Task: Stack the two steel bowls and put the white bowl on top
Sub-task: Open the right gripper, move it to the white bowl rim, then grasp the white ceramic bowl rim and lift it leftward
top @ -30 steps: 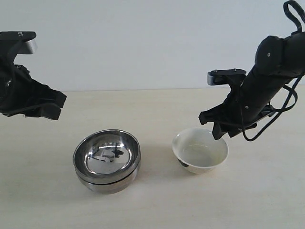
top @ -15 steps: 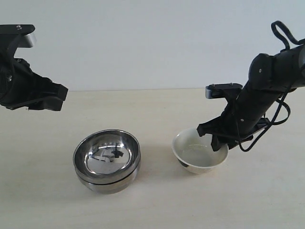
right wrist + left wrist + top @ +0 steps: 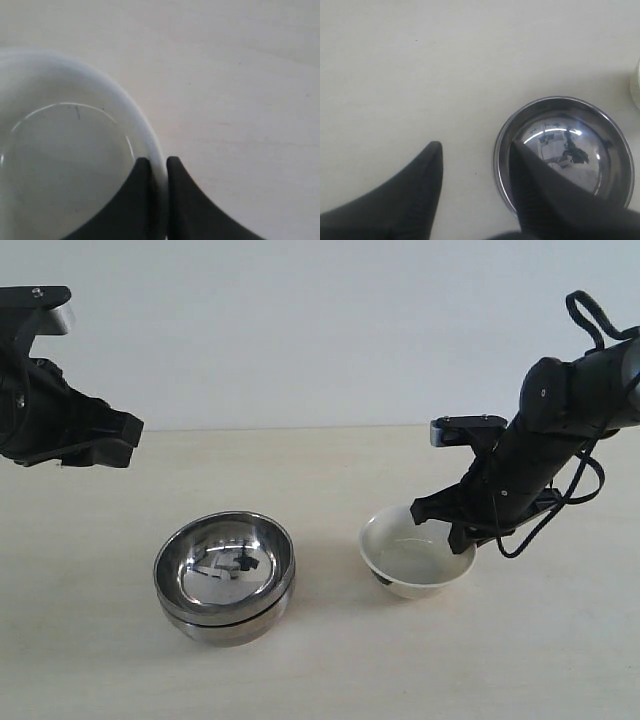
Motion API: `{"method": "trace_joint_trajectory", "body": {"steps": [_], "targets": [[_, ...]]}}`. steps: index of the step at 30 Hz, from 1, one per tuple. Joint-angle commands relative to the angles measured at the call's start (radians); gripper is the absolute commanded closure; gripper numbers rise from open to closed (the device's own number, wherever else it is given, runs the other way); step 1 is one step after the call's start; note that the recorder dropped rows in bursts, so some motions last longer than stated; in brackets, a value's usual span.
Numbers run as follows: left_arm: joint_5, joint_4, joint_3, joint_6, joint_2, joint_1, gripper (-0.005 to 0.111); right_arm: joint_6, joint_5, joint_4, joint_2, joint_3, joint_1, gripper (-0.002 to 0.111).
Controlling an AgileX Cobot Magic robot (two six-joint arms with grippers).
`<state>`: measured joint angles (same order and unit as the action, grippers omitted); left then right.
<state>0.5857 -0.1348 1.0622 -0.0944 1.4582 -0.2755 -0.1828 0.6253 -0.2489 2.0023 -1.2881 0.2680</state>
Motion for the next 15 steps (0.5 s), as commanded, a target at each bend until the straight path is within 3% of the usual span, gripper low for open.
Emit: {"method": "trace_joint_trajectory", "body": {"steps": [1,15], "targets": [[-0.009,-0.012,-0.005,0.009,-0.001,0.004,0.066,-0.011,-0.019,-0.011,-0.007,-0.001,-0.007,0.108],[0.008,-0.003,-0.005,0.009,-0.001,0.004,0.066,-0.064,0.030,-0.124,-0.195,-0.011,-0.007,0.108]]}}
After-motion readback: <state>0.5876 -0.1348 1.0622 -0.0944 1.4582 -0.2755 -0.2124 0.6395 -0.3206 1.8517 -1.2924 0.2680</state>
